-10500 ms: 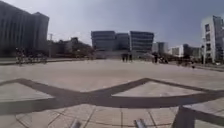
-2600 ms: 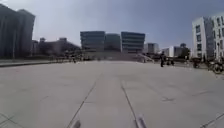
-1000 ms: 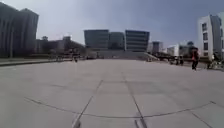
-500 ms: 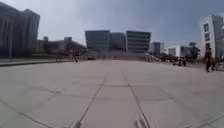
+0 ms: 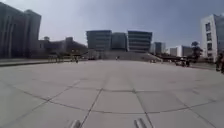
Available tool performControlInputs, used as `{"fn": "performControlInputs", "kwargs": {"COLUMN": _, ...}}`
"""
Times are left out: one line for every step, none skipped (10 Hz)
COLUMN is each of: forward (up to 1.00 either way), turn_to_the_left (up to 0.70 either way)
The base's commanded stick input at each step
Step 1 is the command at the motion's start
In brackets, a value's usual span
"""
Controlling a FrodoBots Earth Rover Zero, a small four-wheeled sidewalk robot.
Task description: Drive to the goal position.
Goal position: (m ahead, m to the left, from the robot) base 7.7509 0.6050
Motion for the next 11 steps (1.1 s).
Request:
{"fn": "performControlInputs", "kwargs": {"forward": 0.7, "turn_to_the_left": 0.01}}
{"fn": "performControlInputs", "kwargs": {"forward": 0.7, "turn_to_the_left": 0.01}}
{"fn": "performControlInputs", "kwargs": {"forward": 0.7, "turn_to_the_left": 0.01}}
{"fn": "performControlInputs", "kwargs": {"forward": 0.7, "turn_to_the_left": 0.01}}
{"fn": "performControlInputs", "kwargs": {"forward": 0.7, "turn_to_the_left": 0.01}}
{"fn": "performControlInputs", "kwargs": {"forward": 0.7, "turn_to_the_left": 0.01}}
{"fn": "performControlInputs", "kwargs": {"forward": 0.7, "turn_to_the_left": 0.01}}
{"fn": "performControlInputs", "kwargs": {"forward": 0.7, "turn_to_the_left": 0.01}}
{"fn": "performControlInputs", "kwargs": {"forward": 0.7, "turn_to_the_left": 0.01}}
{"fn": "performControlInputs", "kwargs": {"forward": 0.7, "turn_to_the_left": 0.01}}
{"fn": "performControlInputs", "kwargs": {"forward": 0.7, "turn_to_the_left": 0.01}}
